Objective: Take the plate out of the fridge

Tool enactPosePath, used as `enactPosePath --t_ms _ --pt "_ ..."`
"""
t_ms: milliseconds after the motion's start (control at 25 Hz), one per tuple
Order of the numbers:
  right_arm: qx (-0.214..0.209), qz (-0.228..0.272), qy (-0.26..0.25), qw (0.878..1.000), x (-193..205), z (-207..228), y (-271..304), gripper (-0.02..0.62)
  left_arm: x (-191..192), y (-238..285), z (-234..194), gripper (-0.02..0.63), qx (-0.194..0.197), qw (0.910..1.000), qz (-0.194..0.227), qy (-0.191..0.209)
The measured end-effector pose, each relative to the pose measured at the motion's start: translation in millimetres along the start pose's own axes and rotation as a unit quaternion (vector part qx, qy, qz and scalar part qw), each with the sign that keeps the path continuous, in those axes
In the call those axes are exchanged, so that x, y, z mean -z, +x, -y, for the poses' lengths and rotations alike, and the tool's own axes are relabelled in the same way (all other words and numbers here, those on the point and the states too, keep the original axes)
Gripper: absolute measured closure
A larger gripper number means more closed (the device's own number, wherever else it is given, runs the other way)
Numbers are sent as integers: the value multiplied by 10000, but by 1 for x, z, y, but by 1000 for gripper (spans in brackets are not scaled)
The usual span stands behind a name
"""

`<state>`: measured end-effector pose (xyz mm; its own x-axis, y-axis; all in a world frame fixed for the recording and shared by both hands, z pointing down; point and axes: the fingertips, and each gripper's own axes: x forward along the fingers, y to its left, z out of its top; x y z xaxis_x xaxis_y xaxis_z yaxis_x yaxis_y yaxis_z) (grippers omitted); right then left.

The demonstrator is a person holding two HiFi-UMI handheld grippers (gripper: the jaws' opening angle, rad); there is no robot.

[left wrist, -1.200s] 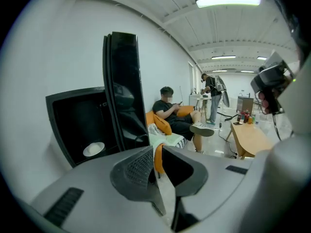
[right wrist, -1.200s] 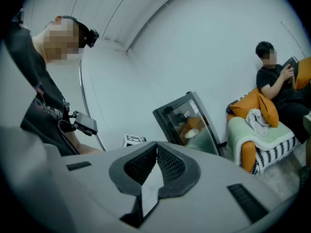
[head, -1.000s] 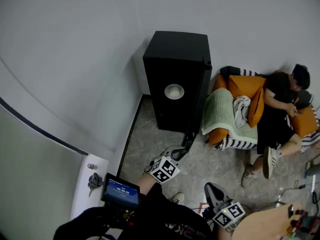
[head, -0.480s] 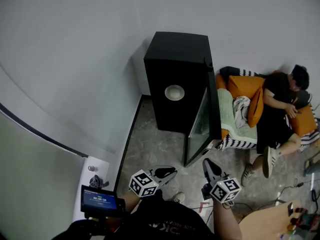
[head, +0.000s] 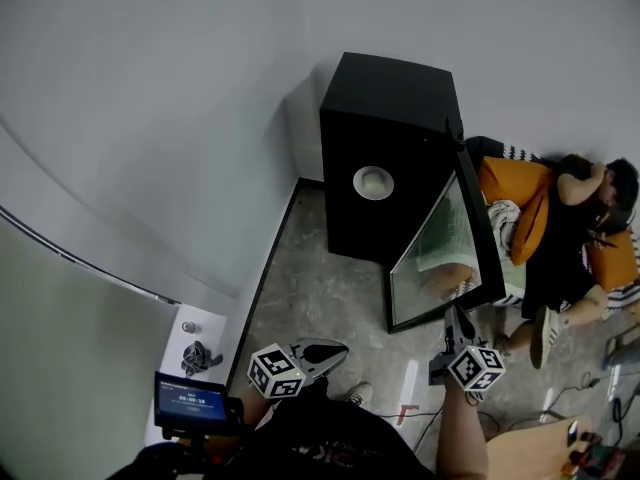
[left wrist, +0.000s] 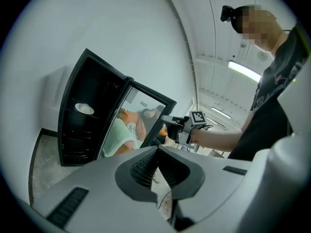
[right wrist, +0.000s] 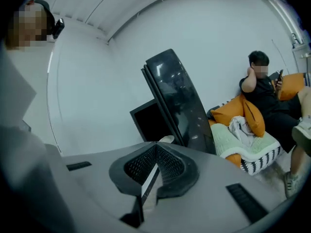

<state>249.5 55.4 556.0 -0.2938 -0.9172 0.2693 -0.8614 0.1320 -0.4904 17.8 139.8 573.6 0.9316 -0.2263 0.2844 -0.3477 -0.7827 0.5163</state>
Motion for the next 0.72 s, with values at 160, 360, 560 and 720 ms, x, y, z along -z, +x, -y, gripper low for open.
enactPosePath --t_ms 160,360,560,720 --pt "333 278 250 9987 -9 24 2 592 -4 -9 -15 601 6 10000 -61 -33" --pt "454 429 370 9974 -15 30 18 592 -14 -17 -37 601 85 9999 -110 -62" --pt "443 496 384 9970 -13 -1 51 592 -27 -36 -64 601 122 9997 -186 57" --pt "112 459 908 9948 7 -34 94 592 -37 -48 -87 601 107 9995 -204 202"
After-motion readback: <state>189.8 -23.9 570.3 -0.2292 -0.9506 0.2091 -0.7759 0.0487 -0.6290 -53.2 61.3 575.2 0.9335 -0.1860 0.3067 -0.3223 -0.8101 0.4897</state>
